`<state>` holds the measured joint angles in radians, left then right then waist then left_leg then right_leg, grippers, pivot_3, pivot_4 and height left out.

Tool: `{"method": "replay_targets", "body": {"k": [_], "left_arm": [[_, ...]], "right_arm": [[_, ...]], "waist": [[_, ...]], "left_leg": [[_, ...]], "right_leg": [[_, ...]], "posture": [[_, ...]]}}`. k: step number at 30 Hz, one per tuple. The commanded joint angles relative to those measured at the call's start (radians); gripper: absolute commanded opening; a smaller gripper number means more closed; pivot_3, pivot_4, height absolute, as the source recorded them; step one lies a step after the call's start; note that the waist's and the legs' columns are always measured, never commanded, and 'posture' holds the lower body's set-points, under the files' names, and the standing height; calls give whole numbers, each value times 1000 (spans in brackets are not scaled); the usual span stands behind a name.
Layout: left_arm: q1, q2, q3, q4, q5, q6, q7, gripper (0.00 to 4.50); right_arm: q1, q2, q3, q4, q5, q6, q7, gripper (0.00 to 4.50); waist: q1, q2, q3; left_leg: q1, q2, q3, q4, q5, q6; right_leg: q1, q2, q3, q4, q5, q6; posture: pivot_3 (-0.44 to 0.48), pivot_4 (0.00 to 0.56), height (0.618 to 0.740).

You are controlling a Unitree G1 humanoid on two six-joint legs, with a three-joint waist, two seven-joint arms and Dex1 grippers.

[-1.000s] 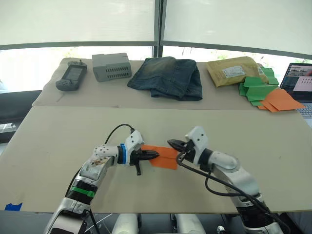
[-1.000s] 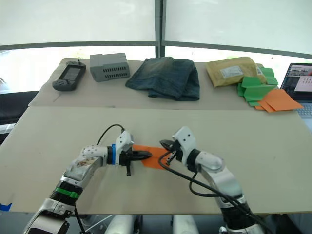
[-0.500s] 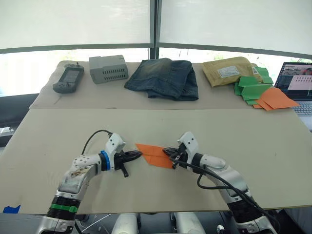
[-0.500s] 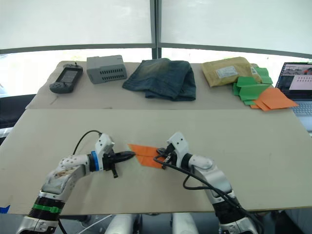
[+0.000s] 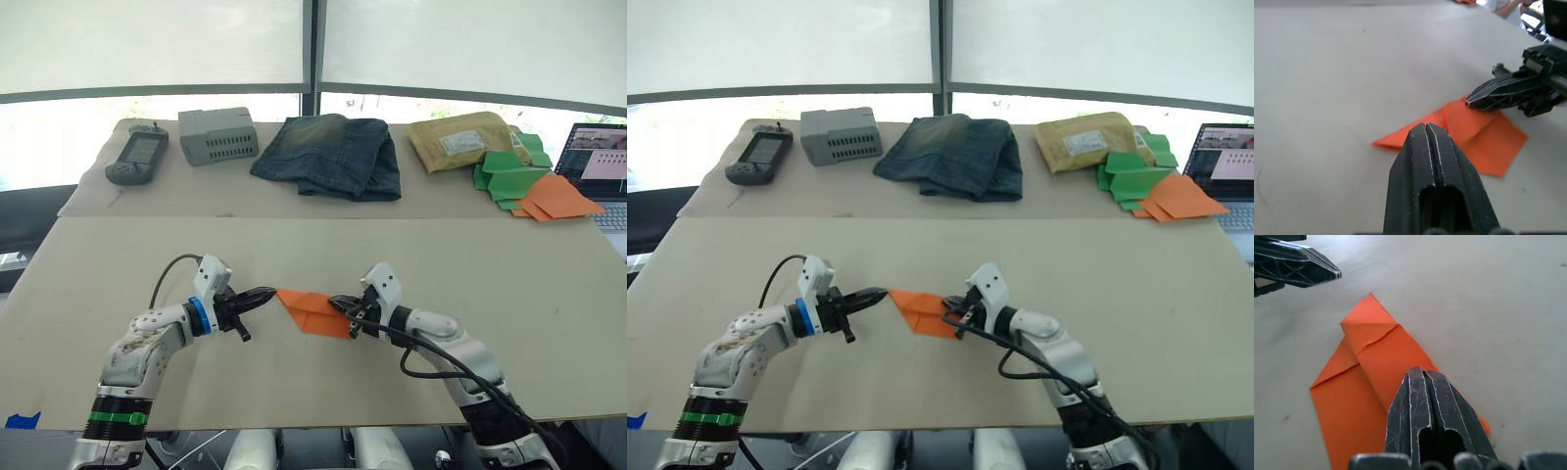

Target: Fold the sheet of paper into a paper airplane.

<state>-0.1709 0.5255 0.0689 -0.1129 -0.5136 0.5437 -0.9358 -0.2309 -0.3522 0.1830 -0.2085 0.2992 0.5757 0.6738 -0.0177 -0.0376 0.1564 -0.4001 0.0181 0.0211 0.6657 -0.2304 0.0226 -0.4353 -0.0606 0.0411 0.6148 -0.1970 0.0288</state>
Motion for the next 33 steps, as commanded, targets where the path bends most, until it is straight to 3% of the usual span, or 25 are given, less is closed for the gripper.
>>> {"method": "replay_targets", "body": {"k": [1,9,18,27,33], "left_arm": [[15,53,18,-59,-29,18,-39,0],[20,96,-1,-99,-57,41,-71,0],[49,117,-34,-137,-41,26,-97,0],[51,117,-58,-134,-39,38,-87,0],[70,117,-59,-137,-33,26,-78,0]], "right_arm": [[-28,-33,-55,-92,64,37,30,624],[-69,-43,-149,-115,224,203,26,3307],[-99,-85,-326,52,448,463,44,3307],[-185,-46,-310,227,474,514,80,3307],[-199,-54,-227,263,448,512,155,3307]], "waist": [[0,0,0],[3,0,0],[5,0,0],[0,0,0],[1,0,0]], "left_leg": [[-2,0,0,0,0,0],[-5,0,0,0,0,0],[-5,-1,2,0,0,0],[-5,0,7,0,0,0],[-6,-1,7,0,0,0]], "right_leg": [[-2,0,0,0,0,0],[-4,0,0,-1,0,0],[-4,0,0,-2,0,-1],[-4,2,0,-1,1,-1],[-4,1,0,-1,1,-1]], "posture": [[0,150,722],[0,150,722],[0,150,722],[0,150,722],[0,150,722]]}}
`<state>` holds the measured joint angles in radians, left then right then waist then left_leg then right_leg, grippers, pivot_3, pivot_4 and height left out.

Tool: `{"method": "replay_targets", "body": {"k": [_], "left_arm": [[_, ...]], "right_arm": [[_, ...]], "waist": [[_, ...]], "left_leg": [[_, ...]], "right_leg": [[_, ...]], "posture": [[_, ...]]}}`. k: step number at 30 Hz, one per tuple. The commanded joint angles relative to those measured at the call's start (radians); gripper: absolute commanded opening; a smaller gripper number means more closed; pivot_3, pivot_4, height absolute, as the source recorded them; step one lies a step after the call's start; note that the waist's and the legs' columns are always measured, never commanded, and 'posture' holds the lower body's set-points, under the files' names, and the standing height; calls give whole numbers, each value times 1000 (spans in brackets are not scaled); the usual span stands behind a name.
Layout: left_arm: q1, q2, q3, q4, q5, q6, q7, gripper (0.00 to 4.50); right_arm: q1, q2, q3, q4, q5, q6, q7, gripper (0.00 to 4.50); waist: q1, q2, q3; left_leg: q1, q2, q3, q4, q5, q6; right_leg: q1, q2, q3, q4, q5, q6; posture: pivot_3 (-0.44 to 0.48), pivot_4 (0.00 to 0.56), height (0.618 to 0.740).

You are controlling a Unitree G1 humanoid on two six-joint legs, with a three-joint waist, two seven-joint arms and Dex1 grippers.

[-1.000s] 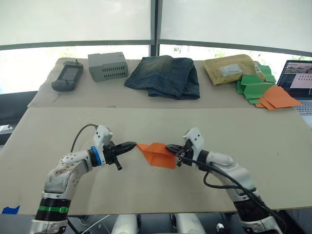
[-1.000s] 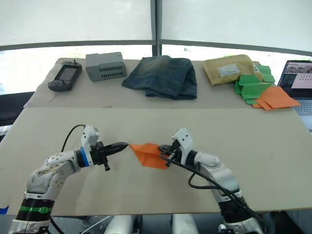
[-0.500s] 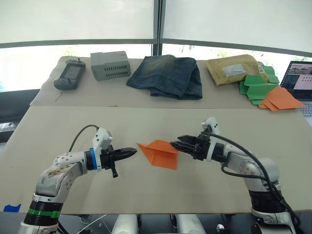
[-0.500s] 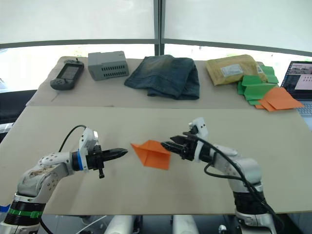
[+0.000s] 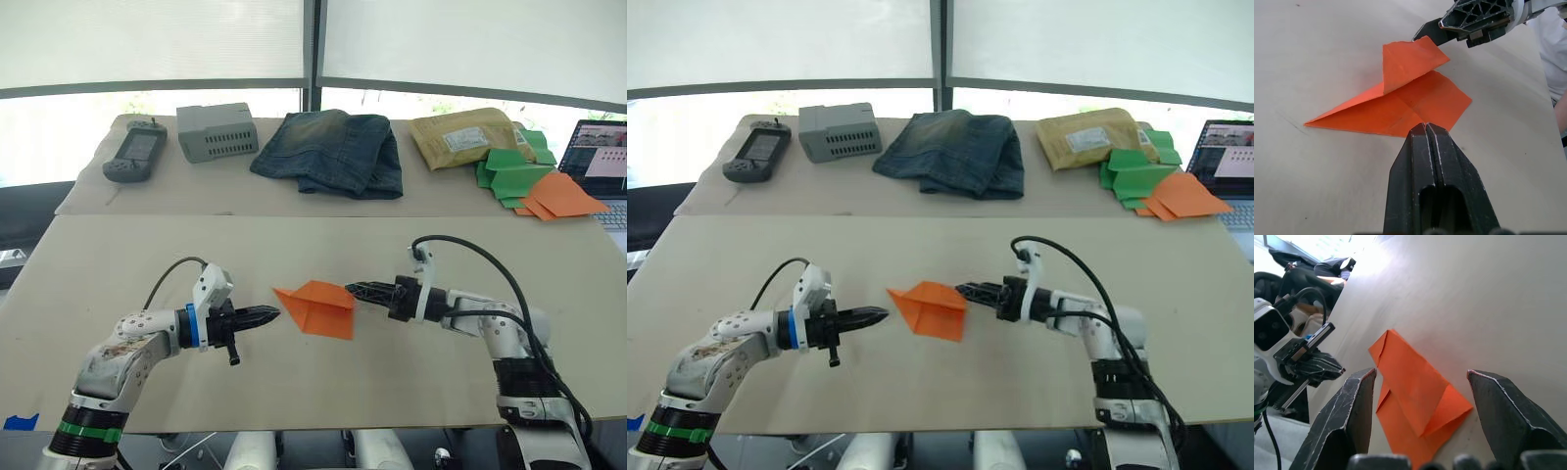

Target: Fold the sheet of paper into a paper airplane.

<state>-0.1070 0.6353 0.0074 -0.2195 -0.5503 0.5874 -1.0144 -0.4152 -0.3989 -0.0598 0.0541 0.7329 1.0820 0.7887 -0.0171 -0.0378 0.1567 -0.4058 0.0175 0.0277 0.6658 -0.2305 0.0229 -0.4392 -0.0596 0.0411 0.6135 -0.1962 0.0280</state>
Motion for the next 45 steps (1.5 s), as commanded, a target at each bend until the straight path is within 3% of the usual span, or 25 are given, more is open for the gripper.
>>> {"method": "replay_targets", "body": {"k": [1,2,4,12,19,25,31,36,41,45], "left_arm": [[7,7,2,-30,4,-20,2,0],[9,7,3,-30,5,-20,3,0],[10,4,4,-30,5,-22,7,0],[15,4,8,-10,13,-39,10,0],[5,17,27,23,15,-49,-3,0],[-17,35,67,71,4,-49,-17,0],[-41,41,74,106,11,-59,-30,0],[-52,38,91,113,-4,-56,-26,0],[-69,27,170,104,-108,17,-14,0],[-92,39,213,83,-211,108,-34,0]], "right_arm": [[-16,-9,25,5,12,6,48,3307],[-16,-11,32,7,10,5,55,3307],[-18,-8,36,13,8,-4,62,2792],[-39,-6,37,27,-4,-44,91,73],[-86,-54,47,-54,-50,-192,161,16],[-197,-134,148,-57,-304,-656,293,16],[-244,-149,269,69,-609,-1310,335,16],[-212,-168,340,222,-890,-1859,174,16],[-130,-188,330,324,-1142,-2140,-75,16],[-68,-217,328,392,-1330,-2251,-274,16]], "waist": [[0,0,0],[1,0,0],[2,0,0],[-1,0,0],[1,1,0],[-2,1,1],[0,1,1],[3,1,1],[3,0,1],[1,0,1]], "left_leg": [[0,0,0,0,0,0],[0,0,0,0,0,0],[0,0,0,0,0,0],[1,0,0,1,0,0],[1,0,0,2,0,0],[1,0,2,2,0,0],[0,0,2,1,0,0],[0,-1,3,1,0,0],[0,0,2,1,0,0],[1,-1,2,2,0,0]], "right_leg": [[0,0,0,0,0,0],[0,0,0,0,0,0],[0,0,0,0,0,0],[1,0,0,1,1,0],[0,0,0,1,1,0],[-1,1,0,1,1,1],[-1,0,-1,1,1,0],[0,-1,0,1,2,-1],[-1,-1,0,2,5,-7],[-1,-1,1,4,4,-7]], "posture": [[0,150,722],[0,150,722],[0,150,722],[0,150,722],[0,150,722],[0,150,722],[0,150,722],[0,150,722],[0,150,722],[0,150,722]]}}
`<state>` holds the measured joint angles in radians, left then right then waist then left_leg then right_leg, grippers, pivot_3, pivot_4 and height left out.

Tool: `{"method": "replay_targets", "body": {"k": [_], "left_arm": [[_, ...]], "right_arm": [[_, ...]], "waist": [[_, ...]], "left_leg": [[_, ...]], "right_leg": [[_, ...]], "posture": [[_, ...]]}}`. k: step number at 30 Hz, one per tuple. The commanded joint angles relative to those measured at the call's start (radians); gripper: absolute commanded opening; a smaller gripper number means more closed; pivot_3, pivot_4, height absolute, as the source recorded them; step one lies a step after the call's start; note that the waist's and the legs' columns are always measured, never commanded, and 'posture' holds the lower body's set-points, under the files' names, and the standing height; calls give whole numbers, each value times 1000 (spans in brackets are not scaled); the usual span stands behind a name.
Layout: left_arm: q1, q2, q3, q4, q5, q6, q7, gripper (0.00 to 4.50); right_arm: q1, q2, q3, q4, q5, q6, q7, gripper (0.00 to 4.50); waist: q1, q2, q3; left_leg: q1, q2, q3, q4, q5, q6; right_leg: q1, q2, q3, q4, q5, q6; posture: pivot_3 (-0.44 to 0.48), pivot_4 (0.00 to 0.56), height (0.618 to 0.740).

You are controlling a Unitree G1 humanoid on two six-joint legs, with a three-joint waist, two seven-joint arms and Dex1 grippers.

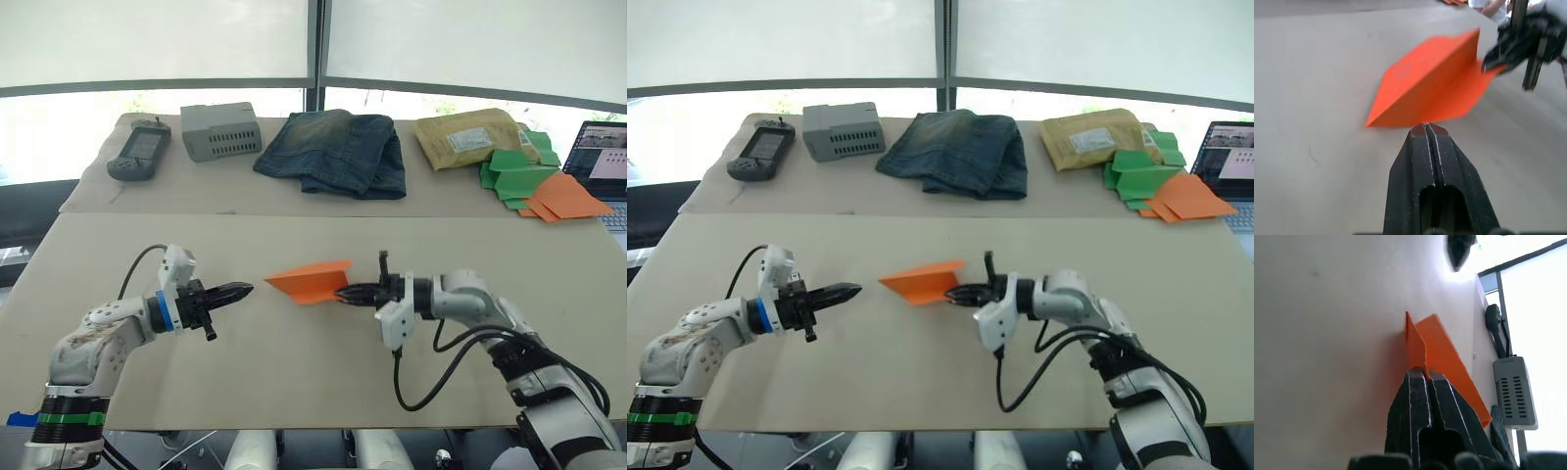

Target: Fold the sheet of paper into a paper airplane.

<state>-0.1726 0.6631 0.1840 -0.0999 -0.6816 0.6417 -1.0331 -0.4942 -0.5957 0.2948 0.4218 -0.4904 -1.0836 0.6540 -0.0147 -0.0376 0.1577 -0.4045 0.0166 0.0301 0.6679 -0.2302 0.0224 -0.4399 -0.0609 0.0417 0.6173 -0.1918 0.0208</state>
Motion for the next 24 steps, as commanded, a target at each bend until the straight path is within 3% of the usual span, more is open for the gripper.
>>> {"method": "replay_targets", "body": {"k": [1,10,16,24], "left_arm": [[-35,13,38,-40,-93,69,-15,0],[-122,-10,-16,-52,-106,112,-4,0],[-124,-2,-52,-49,-82,94,-15,0],[-104,15,-98,-66,-42,70,-45,0]], "right_arm": [[17,-25,-24,33,-149,-99,-184,16],[37,-79,54,92,-459,-110,-555,16],[-2,-108,120,152,-473,-100,-623,16],[-14,-197,136,137,-248,-107,-486,2668]], "waist": [[-2,0,0],[-5,-5,1],[-8,-15,-3],[-1,-15,-2]], "left_leg": [[0,0,0,1,0,0],[19,-1,0,3,1,-1],[23,0,-2,3,1,-1],[19,-2,-3,3,1,-1]], "right_leg": [[0,0,0,0,0,0],[15,1,1,9,-12,-3],[19,1,3,9,-12,-3],[17,-1,5,8,-13,-2]], "posture": [[0,150,722],[0,150,722],[0,150,722],[0,150,722]]}}
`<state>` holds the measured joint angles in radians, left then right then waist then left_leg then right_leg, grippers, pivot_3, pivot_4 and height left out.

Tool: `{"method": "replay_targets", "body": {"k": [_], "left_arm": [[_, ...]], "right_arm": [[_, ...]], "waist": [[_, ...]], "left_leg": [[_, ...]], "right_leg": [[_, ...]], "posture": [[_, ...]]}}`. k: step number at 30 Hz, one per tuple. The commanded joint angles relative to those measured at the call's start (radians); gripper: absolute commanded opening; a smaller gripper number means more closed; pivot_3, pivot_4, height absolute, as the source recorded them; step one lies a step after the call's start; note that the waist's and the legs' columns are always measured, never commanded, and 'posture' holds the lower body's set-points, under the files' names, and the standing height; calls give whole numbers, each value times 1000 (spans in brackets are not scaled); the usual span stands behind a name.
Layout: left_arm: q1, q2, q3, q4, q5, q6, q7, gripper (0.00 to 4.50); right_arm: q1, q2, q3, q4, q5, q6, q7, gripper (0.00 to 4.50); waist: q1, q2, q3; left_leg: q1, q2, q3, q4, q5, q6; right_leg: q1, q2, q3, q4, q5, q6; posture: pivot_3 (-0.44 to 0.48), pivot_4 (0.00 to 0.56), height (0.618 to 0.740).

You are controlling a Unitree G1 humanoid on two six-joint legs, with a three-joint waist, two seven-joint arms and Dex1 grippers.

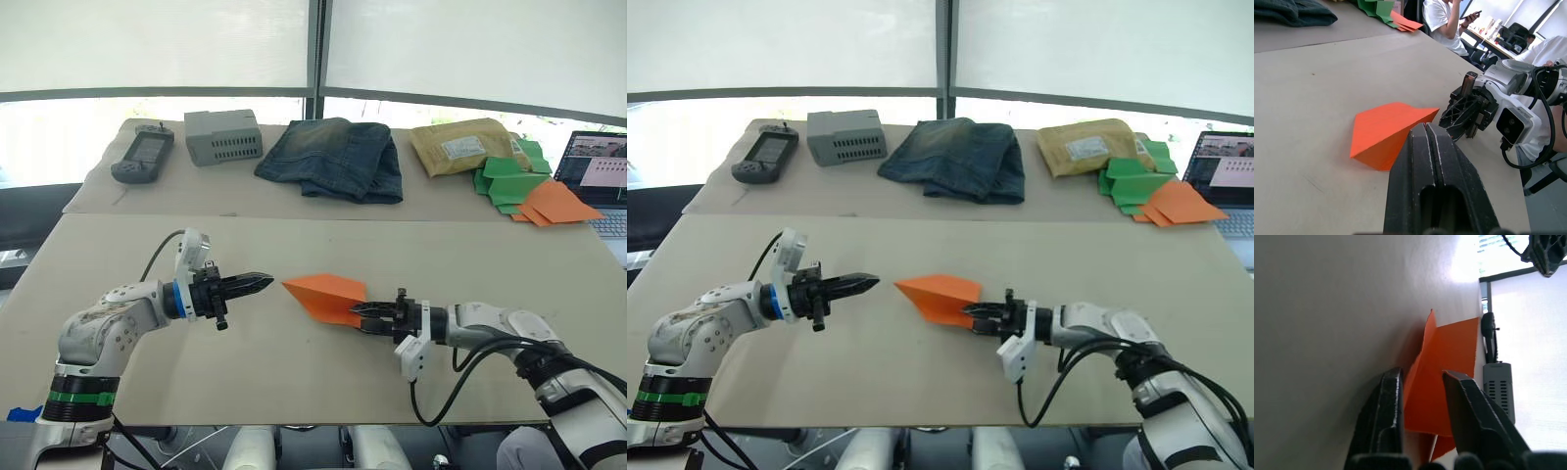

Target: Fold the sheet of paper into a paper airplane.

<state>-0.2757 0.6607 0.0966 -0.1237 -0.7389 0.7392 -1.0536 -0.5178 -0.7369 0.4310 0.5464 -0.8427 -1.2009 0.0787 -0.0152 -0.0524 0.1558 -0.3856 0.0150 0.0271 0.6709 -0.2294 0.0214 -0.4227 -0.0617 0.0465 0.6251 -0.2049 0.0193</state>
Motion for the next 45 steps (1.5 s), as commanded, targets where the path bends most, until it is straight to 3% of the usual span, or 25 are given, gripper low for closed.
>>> {"method": "replay_targets", "body": {"k": [1,5,10,15,18,23,28,30,35,45], "left_arm": [[5,23,-19,-45,24,-35,-33,0],[23,32,-37,-51,41,-47,-55,0],[46,46,-81,-57,92,-94,-86,0],[54,49,-105,-49,142,-152,-96,0],[60,34,-114,-39,185,-212,-85,0],[66,21,-118,-35,213,-245,-74,0],[75,18,-110,-41,221,-247,-65,0],[77,19,-103,-40,223,-252,-60,0],[57,21,-95,-38,215,-241,-55,0],[46,28,-100,-30,195,-216,-82,0]], "right_arm": [[11,-76,-7,0,138,13,108,3046],[27,-131,-25,-54,293,47,199,4416],[64,-217,-56,-233,780,303,477,4464],[85,-146,-109,-432,1158,799,664,2920],[39,-66,-127,-550,1403,1286,658,1859],[-17,14,-109,-619,1417,1618,665,113],[-33,86,-74,-624,1359,1746,695,48],[-30,107,-49,-618,1325,1775,710,48],[-19,127,-30,-638,1301,1850,771,48],[27,157,-42,-698,1231,1818,804,48]], "waist": [[-1,0,0],[-1,0,1],[-4,4,5],[-9,4,6],[-7,4,6],[4,5,6],[9,5,6],[6,5,6],[4,5,6],[0,5,6]], "left_leg": [[0,0,0,0,0,0],[0,0,-1,-1,0,1],[0,1,-2,-1,0,1],[0,3,-4,-1,0,1],[0,4,-4,-1,0,1],[-4,3,-4,-1,-1,1],[-14,2,-5,-1,-1,1],[-19,2,-5,-1,-1,1],[-20,2,-3,-1,-1,1],[-19,2,-1,1,-1,1]], "right_leg": [[0,0,0,0,0,0],[0,0,0,0,-1,0],[-1,0,1,0,-1,0],[-1,2,0,1,-1,0],[-1,2,0,2,-1,0],[-5,1,-2,1,0,0],[-15,0,-3,0,4,6],[-19,1,-3,1,8,0],[-19,1,-4,0,8,0],[-18,2,-5,1,4,7]], "posture": [[0,150,722],[0,150,722],[0,150,722],[0,150,722],[0,150,722],[0,150,722],[0,150,722],[0,150,722],[0,150,722],[0,150,722]]}}
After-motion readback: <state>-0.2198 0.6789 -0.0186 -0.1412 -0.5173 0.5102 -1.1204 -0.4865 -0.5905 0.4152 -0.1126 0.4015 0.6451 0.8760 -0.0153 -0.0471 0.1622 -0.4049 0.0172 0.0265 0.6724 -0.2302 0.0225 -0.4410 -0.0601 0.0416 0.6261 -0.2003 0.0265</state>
